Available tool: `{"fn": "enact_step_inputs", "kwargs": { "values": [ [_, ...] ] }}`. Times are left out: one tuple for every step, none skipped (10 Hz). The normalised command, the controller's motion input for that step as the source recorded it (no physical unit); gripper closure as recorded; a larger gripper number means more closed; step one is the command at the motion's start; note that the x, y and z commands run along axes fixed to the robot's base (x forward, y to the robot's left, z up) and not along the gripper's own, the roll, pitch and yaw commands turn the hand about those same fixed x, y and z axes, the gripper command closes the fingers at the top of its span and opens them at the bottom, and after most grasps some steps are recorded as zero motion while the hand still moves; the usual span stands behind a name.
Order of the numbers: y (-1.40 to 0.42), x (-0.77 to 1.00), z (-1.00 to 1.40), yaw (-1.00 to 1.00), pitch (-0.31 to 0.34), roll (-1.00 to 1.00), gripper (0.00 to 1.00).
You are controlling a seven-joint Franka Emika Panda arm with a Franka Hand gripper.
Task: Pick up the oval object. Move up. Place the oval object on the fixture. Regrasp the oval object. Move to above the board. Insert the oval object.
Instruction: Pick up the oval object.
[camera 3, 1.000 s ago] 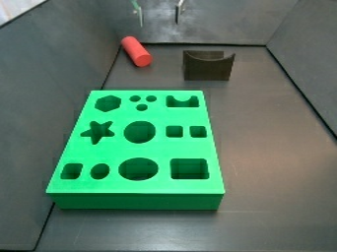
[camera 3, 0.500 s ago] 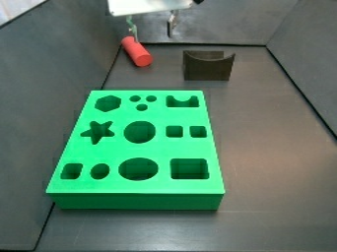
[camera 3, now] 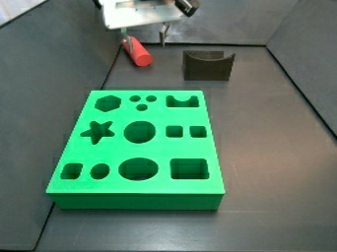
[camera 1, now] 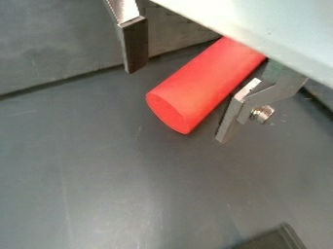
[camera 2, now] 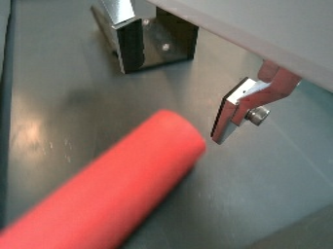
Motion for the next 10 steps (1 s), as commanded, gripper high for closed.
{"fn": "enact_step_inputs", "kwargs": {
  "values": [
    [0.09, -0.18, -0.44, 0.3, -0.106, 0.17, 0.0],
    [0.07, -0.07, -0.42, 0.28, -0.089, 0.15, 0.0],
    [0.1, 0.0, -0.37, 0.33, -0.077, 0.12, 0.0],
    [0.09, 0.03, -0.37, 0.46, -0.09, 0.06, 0.0],
    [0.06, 0.0, -0.28, 0.41, -0.111, 0.01, 0.0],
    [0.0, 0.0, 0.0, 0.0, -0.006, 0.0, 0.0],
    [0.0, 0.0, 0.0, 0.0, 0.0, 0.0, 0.0],
    [0.0, 0.0, 0.0, 0.0, 0.0, 0.0, 1.0],
    [0.0, 0.0, 0.0, 0.0, 0.0, 0.0, 1.0],
    [0.0, 0.0, 0.0, 0.0, 0.0, 0.0, 1.0]
  ]
}}
